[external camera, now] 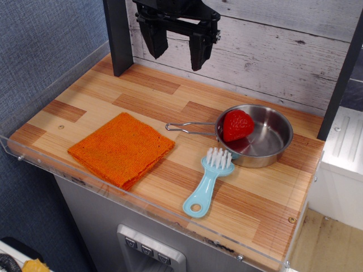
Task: Put the red object in the pot.
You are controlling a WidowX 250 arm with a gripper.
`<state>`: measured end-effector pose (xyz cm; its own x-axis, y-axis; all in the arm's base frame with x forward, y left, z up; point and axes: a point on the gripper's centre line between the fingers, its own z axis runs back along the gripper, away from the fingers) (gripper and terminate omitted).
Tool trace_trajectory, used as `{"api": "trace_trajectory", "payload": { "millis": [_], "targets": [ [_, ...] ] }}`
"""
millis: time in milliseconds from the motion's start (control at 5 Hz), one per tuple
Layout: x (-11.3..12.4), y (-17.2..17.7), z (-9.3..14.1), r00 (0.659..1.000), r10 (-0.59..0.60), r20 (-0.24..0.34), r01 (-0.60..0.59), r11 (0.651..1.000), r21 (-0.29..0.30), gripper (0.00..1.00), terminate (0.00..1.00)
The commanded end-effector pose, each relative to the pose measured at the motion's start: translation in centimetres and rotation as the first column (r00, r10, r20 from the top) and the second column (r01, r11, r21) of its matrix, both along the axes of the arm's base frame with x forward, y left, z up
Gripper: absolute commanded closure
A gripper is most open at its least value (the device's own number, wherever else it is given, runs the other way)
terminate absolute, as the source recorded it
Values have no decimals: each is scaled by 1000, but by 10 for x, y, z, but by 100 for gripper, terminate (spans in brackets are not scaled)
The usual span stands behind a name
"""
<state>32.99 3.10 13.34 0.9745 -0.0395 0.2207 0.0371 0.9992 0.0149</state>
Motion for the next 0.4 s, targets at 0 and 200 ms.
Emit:
{"api": "trace_trajectory", "payload": {
  "millis": [0, 200],
  "targets": [
    [-6, -3, 15, 999, -2, 48, 2, 1000, 7, 0, 0],
    [-6, -3, 15, 999, -2, 48, 2, 1000, 7, 0, 100]
  ]
}}
